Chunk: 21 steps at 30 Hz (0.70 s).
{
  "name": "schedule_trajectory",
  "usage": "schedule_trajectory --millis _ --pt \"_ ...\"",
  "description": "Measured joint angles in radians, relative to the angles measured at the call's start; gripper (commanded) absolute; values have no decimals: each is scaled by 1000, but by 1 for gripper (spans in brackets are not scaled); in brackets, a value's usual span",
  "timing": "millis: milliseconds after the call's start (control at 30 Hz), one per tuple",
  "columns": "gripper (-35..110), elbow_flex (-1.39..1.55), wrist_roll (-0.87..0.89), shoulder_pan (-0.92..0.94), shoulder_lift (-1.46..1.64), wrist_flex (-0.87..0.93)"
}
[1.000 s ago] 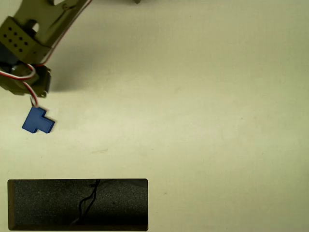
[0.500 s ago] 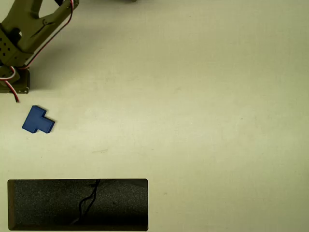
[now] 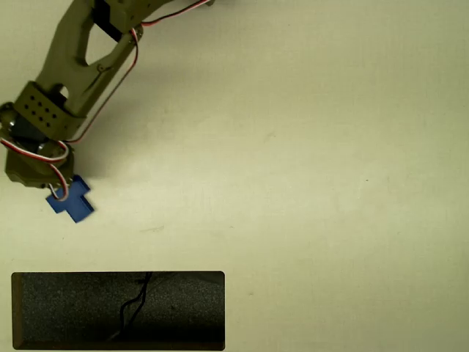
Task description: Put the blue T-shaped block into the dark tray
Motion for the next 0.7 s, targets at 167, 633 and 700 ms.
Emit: schedule_trajectory --millis 167,633,700 --pt "0 -58 114 -123 -46 -9" --pt "0 6 32 -71 -11 21" --pt "0 2 -48 2 -11 18"
